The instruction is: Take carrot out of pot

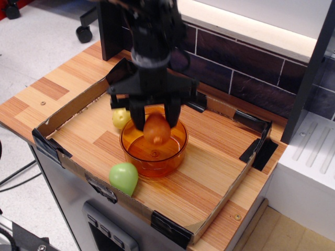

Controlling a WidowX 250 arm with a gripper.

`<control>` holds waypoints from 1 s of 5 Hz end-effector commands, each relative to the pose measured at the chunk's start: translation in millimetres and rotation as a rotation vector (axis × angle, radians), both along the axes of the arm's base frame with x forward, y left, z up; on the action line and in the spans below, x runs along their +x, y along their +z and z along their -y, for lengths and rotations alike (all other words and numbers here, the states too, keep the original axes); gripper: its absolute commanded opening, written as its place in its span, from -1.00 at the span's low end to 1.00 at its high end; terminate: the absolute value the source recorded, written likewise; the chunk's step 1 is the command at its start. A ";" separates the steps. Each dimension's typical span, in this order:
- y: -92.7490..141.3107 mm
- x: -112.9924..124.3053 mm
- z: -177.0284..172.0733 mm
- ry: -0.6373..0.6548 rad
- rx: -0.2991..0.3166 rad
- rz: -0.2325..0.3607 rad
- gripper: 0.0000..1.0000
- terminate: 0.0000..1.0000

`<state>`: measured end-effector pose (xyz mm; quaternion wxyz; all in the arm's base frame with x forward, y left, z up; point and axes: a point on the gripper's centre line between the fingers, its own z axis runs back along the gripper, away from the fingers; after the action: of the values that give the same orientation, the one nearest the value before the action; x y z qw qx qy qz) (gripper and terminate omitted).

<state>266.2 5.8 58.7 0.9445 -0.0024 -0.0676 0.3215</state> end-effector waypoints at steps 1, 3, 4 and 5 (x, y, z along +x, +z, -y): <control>35.9 36.3 21.5 0.036 -0.034 0.090 -1.00 -1.00; -2.4 62.2 56.8 0.012 0.006 0.015 -1.00 -1.00; -19.8 63.6 64.2 -0.009 0.033 -0.007 -1.00 -1.00; -33.9 65.0 68.2 -0.015 0.046 -0.030 -1.00 -1.00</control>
<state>323.6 -62.7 11.8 0.9488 0.0361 -0.0367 0.3115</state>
